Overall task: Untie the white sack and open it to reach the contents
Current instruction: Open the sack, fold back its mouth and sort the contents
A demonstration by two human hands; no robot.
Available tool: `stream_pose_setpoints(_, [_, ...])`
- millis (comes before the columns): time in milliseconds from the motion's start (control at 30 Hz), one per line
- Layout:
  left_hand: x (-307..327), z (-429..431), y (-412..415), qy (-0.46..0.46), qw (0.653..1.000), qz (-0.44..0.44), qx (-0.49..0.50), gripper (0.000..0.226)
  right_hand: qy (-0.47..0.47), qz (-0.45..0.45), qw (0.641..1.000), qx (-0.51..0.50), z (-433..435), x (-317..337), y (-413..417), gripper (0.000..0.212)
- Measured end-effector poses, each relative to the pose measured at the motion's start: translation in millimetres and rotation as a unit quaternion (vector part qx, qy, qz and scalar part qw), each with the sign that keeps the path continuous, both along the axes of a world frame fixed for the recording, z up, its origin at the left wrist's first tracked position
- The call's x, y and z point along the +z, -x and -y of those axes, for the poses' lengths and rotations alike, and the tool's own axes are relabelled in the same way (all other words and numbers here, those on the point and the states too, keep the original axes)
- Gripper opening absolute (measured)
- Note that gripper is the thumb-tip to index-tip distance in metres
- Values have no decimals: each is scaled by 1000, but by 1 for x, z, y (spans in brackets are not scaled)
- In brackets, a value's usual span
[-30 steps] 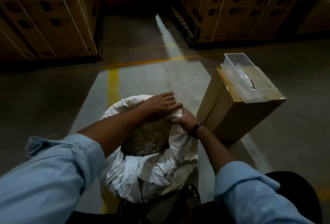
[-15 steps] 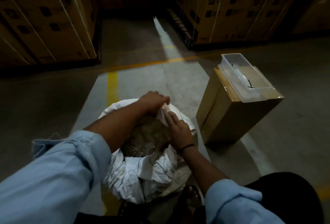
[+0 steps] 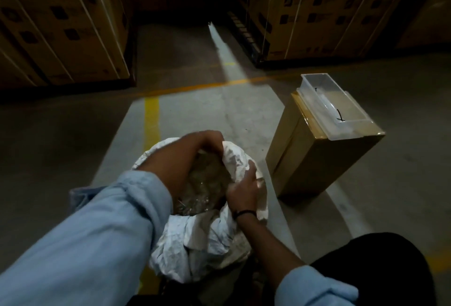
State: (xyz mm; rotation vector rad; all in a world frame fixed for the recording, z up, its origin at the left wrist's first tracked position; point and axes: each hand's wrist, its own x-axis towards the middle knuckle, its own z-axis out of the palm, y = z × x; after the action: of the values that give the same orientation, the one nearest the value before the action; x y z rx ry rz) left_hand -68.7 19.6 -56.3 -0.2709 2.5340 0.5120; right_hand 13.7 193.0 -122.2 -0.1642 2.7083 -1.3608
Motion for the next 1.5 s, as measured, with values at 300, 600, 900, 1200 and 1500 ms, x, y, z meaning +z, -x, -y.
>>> stream_pose_setpoints(300, [-6,-17,-12,256,852,-271,-367,99,279,263,924,-1,-32,-4,96,33])
stream_pose_setpoints(600, [-23,-37,3,183,968,-96,-145,45,39,94,995,12,-4,3,23,86])
stream_pose_setpoints(900, [-17,-38,-21,72,909,-409,-29,80,299,178,925,-152,-3,10,49,53])
stream_pose_setpoints(1200, [-107,-109,-134,-148,952,-245,109,106,294,228,924,-92,-19,5,75,52])
stream_pose_setpoints(1500, [-96,-134,-168,41,942,-322,82,95,79,117,983,-119,-12,-12,43,68])
